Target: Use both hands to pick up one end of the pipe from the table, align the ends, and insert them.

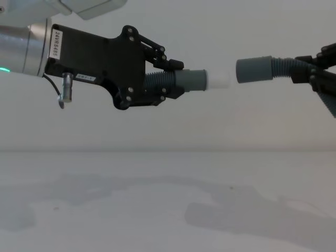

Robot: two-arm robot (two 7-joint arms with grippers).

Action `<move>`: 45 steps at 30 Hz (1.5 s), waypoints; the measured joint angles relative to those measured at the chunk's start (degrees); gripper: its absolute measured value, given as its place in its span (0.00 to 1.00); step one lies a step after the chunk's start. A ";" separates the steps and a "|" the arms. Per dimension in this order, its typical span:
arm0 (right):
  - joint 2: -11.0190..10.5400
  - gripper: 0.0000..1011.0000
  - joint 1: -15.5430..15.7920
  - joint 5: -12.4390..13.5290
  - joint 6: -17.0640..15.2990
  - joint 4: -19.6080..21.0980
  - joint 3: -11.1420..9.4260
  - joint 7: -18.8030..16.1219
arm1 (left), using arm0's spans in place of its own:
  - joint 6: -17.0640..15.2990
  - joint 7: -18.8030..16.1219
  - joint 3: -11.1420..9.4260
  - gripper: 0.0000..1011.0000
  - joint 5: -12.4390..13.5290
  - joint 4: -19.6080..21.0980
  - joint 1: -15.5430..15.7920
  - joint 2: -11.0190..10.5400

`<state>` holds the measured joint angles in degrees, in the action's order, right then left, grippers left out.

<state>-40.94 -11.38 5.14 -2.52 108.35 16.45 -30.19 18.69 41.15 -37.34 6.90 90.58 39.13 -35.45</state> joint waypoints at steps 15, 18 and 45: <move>0.93 0.12 -0.50 -1.42 -0.40 1.26 1.04 0.79 | 0.00 0.01 0.00 0.34 0.00 0.00 0.00 -0.01; 1.31 0.12 -0.95 -2.03 -1.01 1.44 1.48 0.86 | -0.01 0.01 0.01 0.34 0.01 0.00 0.00 -0.01; 0.34 0.12 -2.06 -5.84 -3.23 1.97 0.14 0.92 | 0.01 0.01 0.00 0.34 -0.02 0.01 0.00 0.00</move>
<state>-40.59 -13.43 -0.70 -5.76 110.33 16.58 -29.27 18.70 41.15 -37.35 6.88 90.59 39.13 -35.45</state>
